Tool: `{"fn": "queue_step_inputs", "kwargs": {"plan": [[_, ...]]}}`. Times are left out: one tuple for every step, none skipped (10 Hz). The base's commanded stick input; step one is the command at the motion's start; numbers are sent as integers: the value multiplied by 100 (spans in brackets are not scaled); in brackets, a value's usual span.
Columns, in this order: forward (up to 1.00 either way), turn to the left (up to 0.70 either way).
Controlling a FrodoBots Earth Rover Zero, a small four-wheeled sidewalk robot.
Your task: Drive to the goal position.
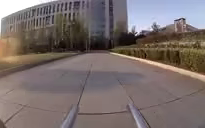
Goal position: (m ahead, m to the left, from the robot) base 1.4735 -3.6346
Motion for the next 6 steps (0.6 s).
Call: {"fn": "queue_step_inputs", "kwargs": {"plan": [[70,-14],[70,-14],[70,-14],[70,-14],[70,-14],[70,-14]]}}
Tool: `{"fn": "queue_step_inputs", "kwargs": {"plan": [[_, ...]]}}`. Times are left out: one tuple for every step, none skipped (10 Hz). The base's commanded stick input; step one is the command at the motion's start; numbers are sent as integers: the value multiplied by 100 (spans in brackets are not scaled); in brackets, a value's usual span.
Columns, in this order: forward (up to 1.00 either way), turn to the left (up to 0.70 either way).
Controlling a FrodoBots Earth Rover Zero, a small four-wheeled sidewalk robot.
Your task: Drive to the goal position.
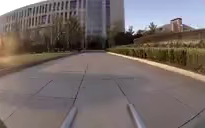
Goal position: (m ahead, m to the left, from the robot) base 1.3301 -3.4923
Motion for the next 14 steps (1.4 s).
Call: {"fn": "queue_step_inputs", "kwargs": {"plan": [[70,-14],[70,-14],[70,-14],[70,-14],[70,-14],[70,-14],[70,-14],[69,-14],[6,-65],[0,-70],[0,-70],[0,-70],[0,-70],[0,-70]]}}
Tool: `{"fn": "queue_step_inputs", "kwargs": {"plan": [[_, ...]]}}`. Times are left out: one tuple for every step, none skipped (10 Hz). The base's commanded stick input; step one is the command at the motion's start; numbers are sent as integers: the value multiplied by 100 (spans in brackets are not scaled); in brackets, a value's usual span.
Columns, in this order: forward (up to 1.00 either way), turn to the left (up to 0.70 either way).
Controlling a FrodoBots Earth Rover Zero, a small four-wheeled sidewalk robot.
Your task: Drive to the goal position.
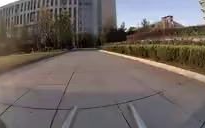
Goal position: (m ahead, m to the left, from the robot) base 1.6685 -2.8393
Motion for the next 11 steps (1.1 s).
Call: {"fn": "queue_step_inputs", "kwargs": {"plan": [[0,-70],[0,-70],[0,-70],[0,-70],[0,-70],[0,-70],[0,-70],[0,-70],[0,-70],[0,-70],[0,-70]]}}
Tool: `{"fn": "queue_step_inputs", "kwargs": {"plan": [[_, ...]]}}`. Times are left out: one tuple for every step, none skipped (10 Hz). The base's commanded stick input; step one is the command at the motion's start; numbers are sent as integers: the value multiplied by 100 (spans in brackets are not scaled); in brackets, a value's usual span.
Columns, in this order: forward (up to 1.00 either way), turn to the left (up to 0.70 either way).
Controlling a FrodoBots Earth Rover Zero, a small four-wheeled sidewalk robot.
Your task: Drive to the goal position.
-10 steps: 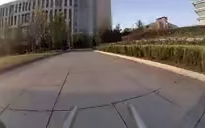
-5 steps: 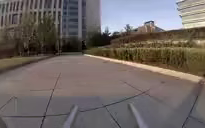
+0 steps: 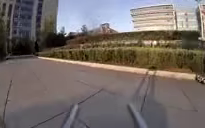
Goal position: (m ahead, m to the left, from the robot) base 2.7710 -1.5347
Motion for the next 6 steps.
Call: {"fn": "queue_step_inputs", "kwargs": {"plan": [[0,-70],[70,-14],[70,-14],[70,-14],[70,-14],[70,-14]]}}
